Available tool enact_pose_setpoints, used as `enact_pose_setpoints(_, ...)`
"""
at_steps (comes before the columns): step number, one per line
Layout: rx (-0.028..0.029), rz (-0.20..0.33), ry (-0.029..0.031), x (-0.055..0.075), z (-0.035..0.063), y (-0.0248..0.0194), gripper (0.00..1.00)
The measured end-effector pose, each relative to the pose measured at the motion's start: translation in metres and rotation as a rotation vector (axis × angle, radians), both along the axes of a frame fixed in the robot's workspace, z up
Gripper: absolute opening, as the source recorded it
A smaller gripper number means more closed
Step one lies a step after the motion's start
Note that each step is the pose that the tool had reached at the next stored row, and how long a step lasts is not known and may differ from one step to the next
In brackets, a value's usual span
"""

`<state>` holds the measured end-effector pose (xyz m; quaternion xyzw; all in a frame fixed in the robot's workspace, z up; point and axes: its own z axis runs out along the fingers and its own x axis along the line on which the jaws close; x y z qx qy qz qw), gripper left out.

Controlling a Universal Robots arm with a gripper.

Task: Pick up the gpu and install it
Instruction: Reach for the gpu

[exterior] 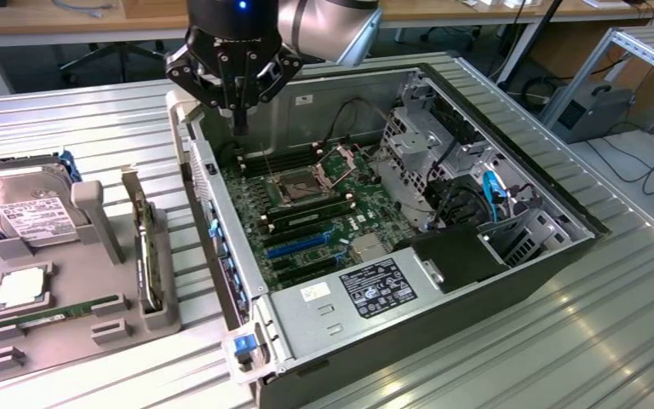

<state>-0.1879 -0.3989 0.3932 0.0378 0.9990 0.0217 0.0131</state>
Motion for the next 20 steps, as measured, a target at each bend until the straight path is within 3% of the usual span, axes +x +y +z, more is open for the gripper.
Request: enact_pose_setpoints(20,0.0,0.0,0.0,-0.0068,-0.0001,0.0,0.11)
